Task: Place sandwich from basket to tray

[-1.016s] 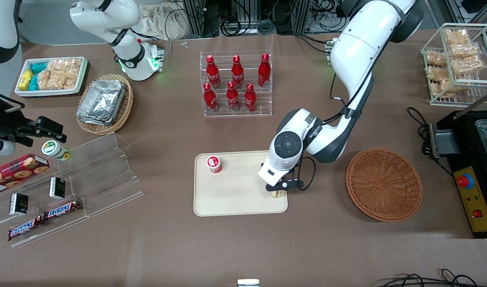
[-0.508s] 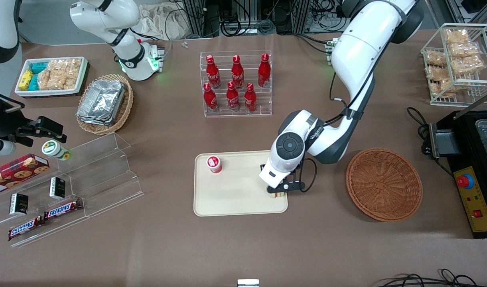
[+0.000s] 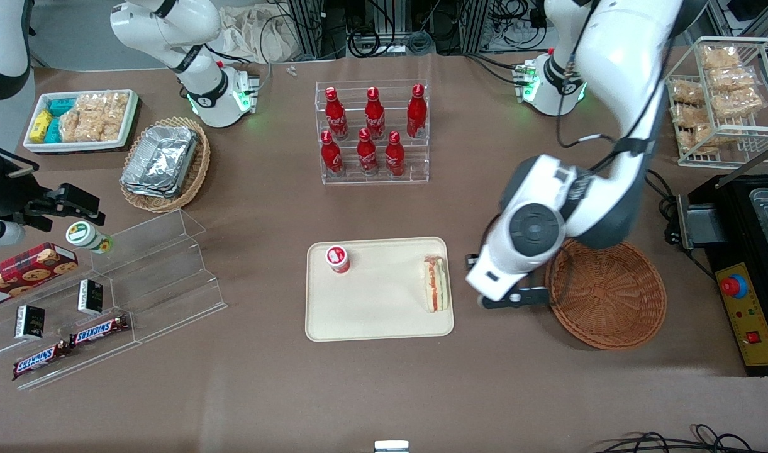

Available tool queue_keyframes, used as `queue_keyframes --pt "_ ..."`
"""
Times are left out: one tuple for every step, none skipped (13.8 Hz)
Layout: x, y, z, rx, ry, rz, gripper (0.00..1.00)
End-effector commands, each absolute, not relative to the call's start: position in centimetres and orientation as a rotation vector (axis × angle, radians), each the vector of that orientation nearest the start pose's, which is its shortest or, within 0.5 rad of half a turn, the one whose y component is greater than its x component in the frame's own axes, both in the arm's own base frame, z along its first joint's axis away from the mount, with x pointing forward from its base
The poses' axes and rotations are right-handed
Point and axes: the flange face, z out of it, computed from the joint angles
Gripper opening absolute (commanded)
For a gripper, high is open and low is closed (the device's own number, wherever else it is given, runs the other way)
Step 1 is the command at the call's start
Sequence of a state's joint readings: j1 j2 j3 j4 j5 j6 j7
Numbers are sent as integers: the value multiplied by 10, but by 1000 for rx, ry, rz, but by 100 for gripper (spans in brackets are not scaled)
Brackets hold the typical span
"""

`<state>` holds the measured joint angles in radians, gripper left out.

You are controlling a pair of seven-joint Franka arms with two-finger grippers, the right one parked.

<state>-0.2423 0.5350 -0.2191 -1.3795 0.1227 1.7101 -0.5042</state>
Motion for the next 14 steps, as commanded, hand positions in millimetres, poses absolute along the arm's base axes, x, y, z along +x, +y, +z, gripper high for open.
queue_keyframes --pt "626 -219 430 -3001 70 316 98" --pt "626 -205 440 -2957 125 296 98" --pt "629 -190 444 -2876 182 265 99" --pt "629 -185 445 -2819 209 259 99" --pt "631 -179 449 -2803 204 250 99" --pt "635 -167 453 -2812 179 244 99" --pt "639 -147 459 -2832 130 243 99" --pt "640 -132 465 -2873 93 253 99" --pt "640 -124 471 -2914 124 266 99" --pt "641 -113 478 -2937 166 264 99" --pt "642 -98 479 -2965 164 281 99" --pt "644 -85 481 -2993 136 288 99" --pt "646 -75 497 -3014 104 256 99" --pt "645 -65 512 -3032 79 230 99"
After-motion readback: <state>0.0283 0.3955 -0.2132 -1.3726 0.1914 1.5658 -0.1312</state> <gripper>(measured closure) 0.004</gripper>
